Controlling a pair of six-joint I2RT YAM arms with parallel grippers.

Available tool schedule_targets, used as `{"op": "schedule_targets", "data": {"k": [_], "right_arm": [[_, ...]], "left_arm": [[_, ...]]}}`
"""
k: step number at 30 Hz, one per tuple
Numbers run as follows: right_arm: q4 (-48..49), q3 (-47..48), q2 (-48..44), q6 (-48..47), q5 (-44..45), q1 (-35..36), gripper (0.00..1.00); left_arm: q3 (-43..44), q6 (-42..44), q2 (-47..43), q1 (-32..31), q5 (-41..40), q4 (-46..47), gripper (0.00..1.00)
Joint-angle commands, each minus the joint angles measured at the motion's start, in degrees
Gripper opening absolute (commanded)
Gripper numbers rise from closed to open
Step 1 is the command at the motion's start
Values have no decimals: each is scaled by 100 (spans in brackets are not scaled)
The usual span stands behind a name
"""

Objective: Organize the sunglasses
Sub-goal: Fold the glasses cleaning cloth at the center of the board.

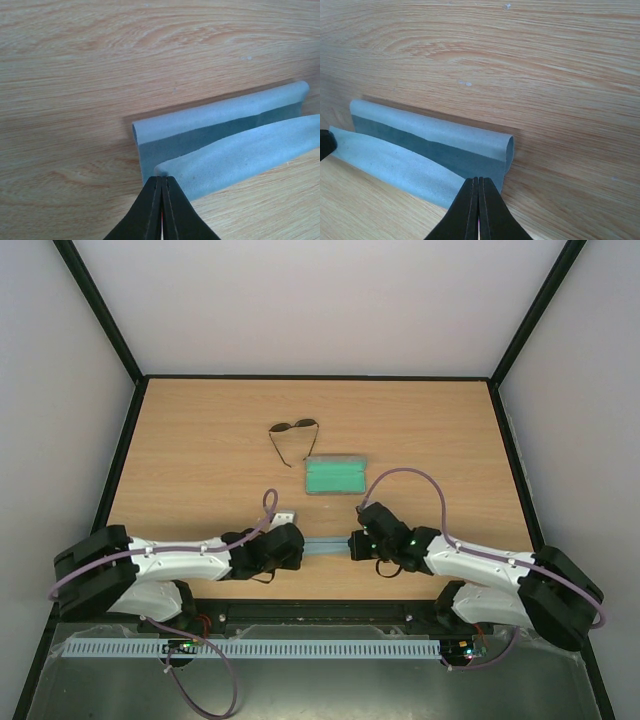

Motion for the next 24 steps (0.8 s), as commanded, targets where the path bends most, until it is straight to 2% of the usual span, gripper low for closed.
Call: {"op": "schedule_targets", "data": {"k": [1, 24], "right_arm": [[72, 183, 125, 6, 191, 37, 1], [4, 556, 471, -162, 566, 29, 1]], "left_arm": [[246, 106, 89, 89, -144, -37, 2], [397, 346, 252, 441, -109, 74, 2]]}}
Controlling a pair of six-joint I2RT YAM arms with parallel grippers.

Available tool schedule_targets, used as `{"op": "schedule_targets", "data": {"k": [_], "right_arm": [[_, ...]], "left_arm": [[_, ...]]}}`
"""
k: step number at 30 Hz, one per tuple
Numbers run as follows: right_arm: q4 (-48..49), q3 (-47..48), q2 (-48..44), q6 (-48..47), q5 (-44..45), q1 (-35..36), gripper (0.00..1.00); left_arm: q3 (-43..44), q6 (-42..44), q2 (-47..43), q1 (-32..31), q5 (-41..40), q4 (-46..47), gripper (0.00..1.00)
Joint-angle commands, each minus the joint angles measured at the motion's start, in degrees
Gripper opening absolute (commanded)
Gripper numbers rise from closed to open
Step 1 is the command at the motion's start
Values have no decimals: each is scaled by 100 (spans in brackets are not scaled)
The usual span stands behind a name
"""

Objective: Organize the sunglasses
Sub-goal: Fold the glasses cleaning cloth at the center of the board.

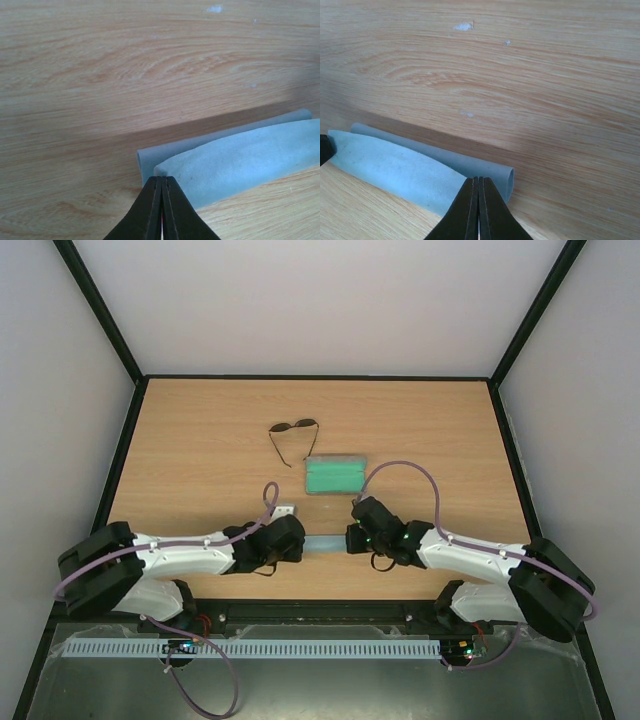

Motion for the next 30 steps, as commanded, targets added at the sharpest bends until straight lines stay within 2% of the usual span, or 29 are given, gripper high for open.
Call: {"op": "schedule_targets", "data": {"k": [1, 30], "right_arm": [[-5, 221, 66, -95, 249, 29, 1], [-25, 440, 362, -270, 418, -104, 1]], "left_arm": [[224, 143, 45, 108, -109, 34, 3], [352, 322, 259, 352, -92, 159, 2]]}}
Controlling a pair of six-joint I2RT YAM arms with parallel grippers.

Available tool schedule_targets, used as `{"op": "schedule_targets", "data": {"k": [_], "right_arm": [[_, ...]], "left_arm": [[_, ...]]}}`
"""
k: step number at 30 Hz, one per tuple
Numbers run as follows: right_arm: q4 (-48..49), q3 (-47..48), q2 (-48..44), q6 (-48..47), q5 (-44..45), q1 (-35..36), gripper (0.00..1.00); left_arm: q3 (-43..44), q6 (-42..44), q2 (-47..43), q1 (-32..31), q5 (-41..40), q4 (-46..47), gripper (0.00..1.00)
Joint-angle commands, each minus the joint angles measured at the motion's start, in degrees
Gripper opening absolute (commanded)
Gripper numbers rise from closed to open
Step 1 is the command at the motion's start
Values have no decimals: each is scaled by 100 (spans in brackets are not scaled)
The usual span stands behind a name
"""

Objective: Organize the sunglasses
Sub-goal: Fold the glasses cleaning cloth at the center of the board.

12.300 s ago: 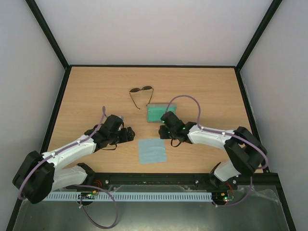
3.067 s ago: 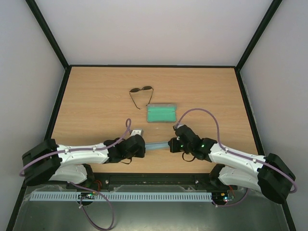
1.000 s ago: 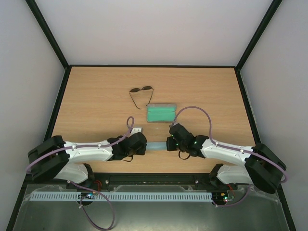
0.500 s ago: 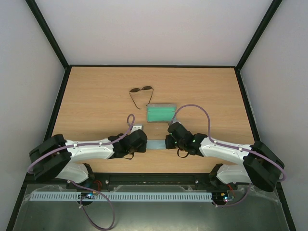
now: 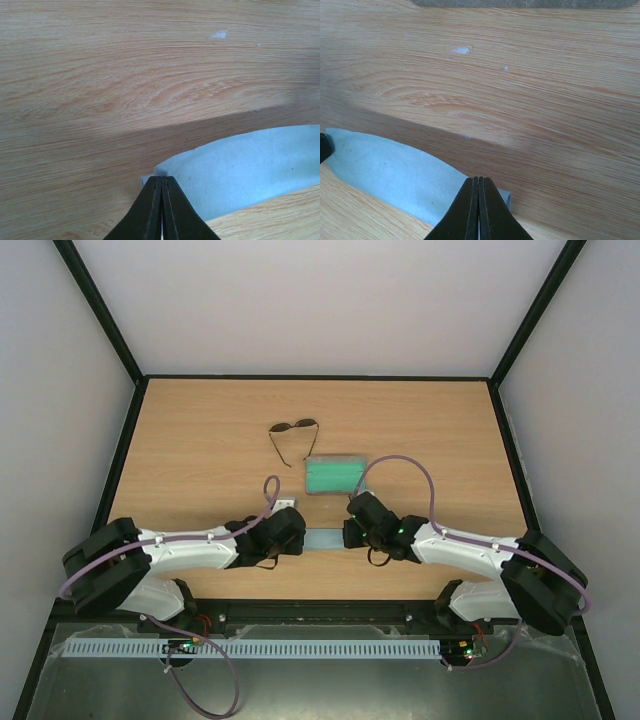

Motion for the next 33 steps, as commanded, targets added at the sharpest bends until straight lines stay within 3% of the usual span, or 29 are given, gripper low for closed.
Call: {"op": "schedule_targets", "data": {"k": [1, 33], "right_arm": [[-9, 109, 70, -86, 150, -56, 1], [277, 56, 423, -166, 20, -234, 1]], "left_arm": [[174, 91, 80, 58, -88, 33, 2], [106, 108, 470, 130, 32, 248, 4]]}}
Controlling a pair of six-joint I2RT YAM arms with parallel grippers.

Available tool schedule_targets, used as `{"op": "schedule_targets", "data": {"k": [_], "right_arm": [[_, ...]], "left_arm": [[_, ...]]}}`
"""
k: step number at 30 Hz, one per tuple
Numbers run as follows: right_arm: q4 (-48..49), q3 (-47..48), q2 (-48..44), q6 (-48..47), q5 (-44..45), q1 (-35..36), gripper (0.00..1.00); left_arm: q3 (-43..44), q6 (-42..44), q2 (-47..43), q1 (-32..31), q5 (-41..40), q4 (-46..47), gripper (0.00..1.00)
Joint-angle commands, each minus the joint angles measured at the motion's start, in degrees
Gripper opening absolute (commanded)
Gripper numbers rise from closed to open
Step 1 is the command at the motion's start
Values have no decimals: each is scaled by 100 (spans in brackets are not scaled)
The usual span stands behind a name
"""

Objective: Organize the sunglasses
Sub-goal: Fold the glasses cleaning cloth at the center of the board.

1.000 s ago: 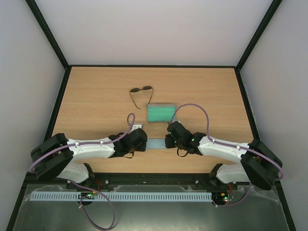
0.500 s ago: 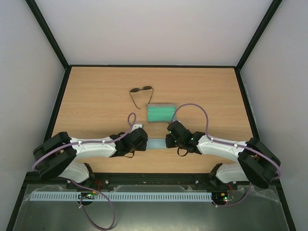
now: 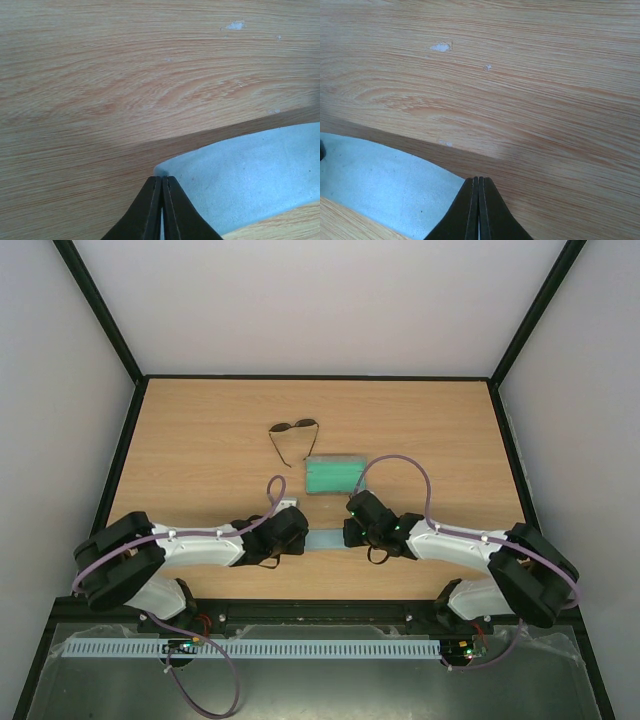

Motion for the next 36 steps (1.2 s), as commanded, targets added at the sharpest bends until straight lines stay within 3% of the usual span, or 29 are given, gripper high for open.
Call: {"op": "schedule_targets", "data": {"k": [1, 10, 17, 21, 27, 30, 34, 36], "right_arm": [[125, 48, 61, -78, 80, -41, 1], [159, 15, 84, -77, 71, -54, 3], [135, 7, 47, -74, 70, -54, 12], [50, 15, -38, -67, 137, -54, 20], [-347, 136, -473, -61, 243, -63, 33], [-643, 267, -817, -76, 273, -67, 44], [-953, 430, -1181, -76, 168, -72, 71], [-1104, 501, -1232, -212, 85, -87, 88]], "left_arm": [[69, 43, 80, 44, -25, 72, 5], [30, 4, 39, 43, 1, 39, 13], [4, -60, -108, 43, -5, -38, 21], [23, -86, -272, 43, -45, -174, 30], [295, -111, -849, 47, -185, -917, 59], [493, -101, -1288, 47, -280, -1377, 72], [826, -72, -1659, 138, -265, -1918, 98], [935, -88, -1844, 156, -335, -2202, 100]]}}
